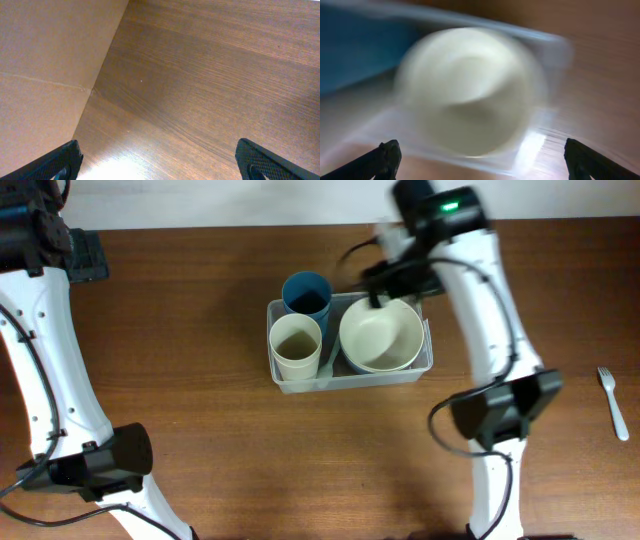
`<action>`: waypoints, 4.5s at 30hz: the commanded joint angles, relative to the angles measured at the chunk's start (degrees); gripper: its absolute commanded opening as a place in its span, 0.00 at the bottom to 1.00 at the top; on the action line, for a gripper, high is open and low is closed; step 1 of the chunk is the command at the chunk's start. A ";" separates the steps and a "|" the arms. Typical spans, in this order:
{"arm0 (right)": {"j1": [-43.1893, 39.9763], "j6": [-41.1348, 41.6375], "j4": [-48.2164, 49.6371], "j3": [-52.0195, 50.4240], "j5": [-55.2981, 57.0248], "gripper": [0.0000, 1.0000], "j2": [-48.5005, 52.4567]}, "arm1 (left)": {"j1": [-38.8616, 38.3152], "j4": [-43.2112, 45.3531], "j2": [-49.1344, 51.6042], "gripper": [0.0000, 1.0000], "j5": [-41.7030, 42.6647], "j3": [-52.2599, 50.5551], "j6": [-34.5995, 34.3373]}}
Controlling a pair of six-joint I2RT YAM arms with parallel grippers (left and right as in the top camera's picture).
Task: Pack container
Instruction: 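Return the right gripper to the right side toward the fork, then lower the right gripper over the white fork and grasp it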
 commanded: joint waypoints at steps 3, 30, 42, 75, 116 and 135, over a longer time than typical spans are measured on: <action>-19.71 2.21 -0.35 0.94 7.15 0.99 -1.79 | 0.39 -0.04 0.31 1.00 -0.61 0.90 -0.17; -58.29 -31.34 11.39 -33.46 10.32 0.99 -1.73 | 0.39 -0.04 0.31 1.00 -0.61 0.90 -0.17; -59.19 -39.08 23.34 -40.13 11.69 0.99 -0.76 | 0.37 -0.04 0.31 1.00 -0.61 0.90 -0.17; -59.06 -41.16 37.46 -50.34 11.58 0.84 -0.52 | 0.39 -0.04 0.31 1.00 -0.61 0.90 -0.17; -39.28 -24.33 16.72 -19.04 14.73 0.71 0.22 | 0.39 -0.04 0.31 1.00 -0.61 0.90 -0.17; -49.31 -32.81 28.22 -40.06 6.58 0.66 0.22 | 0.39 -0.04 0.31 1.00 -0.61 0.90 -0.17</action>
